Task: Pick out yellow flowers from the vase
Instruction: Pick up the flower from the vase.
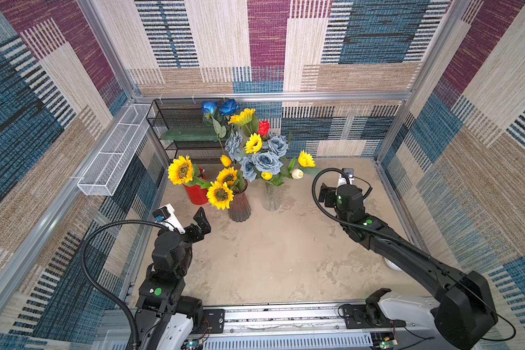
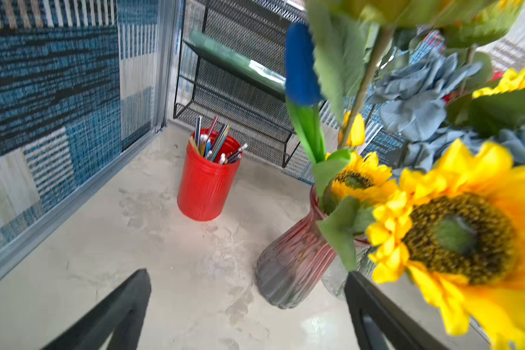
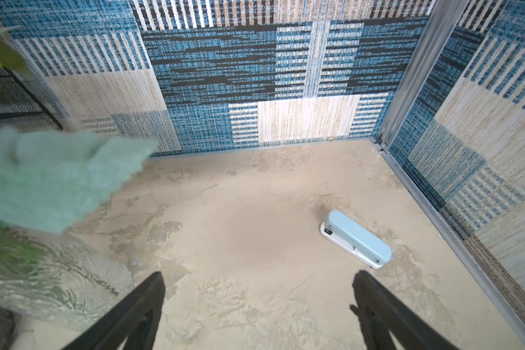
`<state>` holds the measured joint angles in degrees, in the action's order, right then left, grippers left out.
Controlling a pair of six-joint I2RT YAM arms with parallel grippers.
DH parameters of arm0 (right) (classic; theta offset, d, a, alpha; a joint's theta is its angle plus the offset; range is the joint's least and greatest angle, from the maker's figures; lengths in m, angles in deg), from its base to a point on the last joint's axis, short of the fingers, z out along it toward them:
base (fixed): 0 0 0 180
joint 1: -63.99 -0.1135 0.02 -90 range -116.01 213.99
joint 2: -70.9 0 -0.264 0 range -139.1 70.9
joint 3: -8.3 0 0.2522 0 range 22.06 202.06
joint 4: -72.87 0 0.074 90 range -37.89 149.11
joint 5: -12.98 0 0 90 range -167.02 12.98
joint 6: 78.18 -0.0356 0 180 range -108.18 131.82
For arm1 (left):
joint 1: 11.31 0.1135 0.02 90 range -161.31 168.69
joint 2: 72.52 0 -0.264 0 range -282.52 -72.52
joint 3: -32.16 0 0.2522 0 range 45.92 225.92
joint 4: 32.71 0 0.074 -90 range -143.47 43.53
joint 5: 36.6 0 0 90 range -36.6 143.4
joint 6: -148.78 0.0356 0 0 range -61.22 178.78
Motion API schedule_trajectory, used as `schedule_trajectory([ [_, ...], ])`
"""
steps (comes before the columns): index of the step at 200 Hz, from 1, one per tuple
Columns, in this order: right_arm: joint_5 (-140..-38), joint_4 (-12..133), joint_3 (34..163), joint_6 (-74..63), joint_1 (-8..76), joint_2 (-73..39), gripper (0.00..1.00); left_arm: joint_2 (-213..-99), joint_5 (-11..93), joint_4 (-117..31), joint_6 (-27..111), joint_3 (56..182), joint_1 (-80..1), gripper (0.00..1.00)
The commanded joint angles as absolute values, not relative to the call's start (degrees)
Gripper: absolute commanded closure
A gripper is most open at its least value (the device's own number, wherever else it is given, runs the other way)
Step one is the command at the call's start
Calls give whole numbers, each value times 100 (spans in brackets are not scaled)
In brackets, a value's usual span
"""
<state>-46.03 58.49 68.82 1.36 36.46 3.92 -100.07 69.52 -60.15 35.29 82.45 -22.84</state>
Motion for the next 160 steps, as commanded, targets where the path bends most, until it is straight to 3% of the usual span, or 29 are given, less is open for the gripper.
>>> schedule_trajectory([
  [1,-4740,6245,6726,56,3651,676,1,-10363,6780,-5395,4020,8595,-2278,1],
  [160,-5398,6255,6504,-127,3683,807,4,-12168,7189,-3985,4882,9427,-2257,0],
])
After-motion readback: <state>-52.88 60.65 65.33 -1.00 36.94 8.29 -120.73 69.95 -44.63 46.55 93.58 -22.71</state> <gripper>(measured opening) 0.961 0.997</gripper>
